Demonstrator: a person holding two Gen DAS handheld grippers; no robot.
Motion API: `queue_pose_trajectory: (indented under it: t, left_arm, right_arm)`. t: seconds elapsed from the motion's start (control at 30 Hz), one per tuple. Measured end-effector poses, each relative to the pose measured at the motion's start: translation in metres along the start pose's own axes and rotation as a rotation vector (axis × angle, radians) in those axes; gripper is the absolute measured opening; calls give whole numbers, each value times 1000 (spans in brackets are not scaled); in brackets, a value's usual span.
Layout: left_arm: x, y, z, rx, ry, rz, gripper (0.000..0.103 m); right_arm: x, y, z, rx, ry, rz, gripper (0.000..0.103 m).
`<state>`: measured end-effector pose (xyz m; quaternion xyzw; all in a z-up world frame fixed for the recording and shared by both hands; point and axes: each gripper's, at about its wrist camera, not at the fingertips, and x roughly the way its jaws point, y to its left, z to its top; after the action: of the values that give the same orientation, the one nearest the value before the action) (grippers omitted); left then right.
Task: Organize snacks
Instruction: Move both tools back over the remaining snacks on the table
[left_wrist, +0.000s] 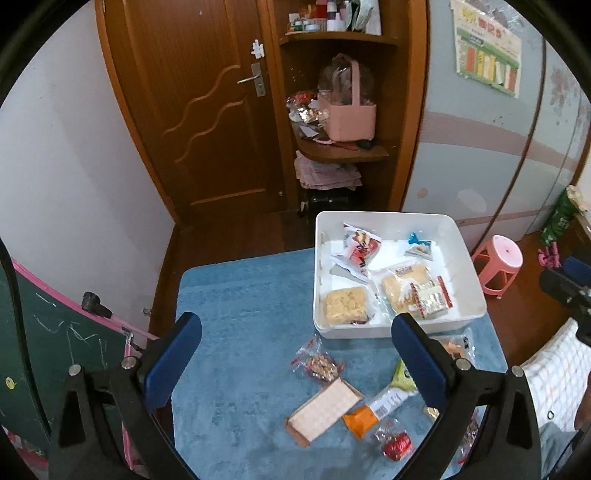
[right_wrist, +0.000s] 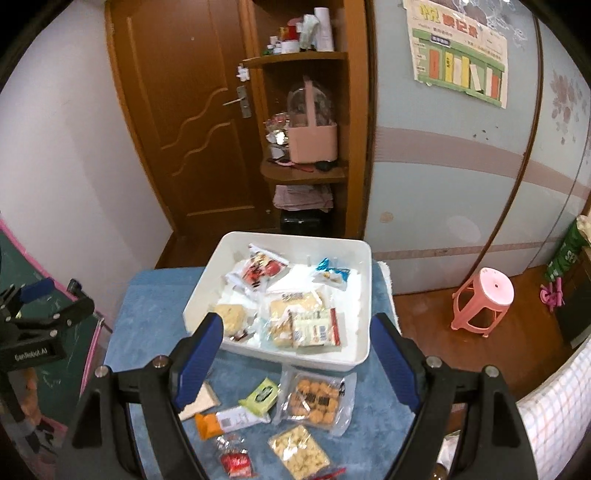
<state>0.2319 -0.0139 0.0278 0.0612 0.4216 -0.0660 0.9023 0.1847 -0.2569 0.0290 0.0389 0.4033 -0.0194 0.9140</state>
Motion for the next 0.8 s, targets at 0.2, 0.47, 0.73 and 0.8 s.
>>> queue_pose_trajectory:
  t: [0.2,0.47,0.73,0.8]
  left_arm:
    - [-18,4,-27,37,-14,-36,102]
    - [-25,-1,-71,120,-43,-103,102]
    - [-1,-4,-106,148,-8,-126,102]
    - [9,-5,-114,149,13,-128,102]
  right_arm:
    - [-21,23,-30,-53,-11,47,82]
    - [-26,60,-68,-137,10,110,82]
    - [-6,80,-110,-159,70,158,82]
    - [2,81,-119,-156,91,164,82]
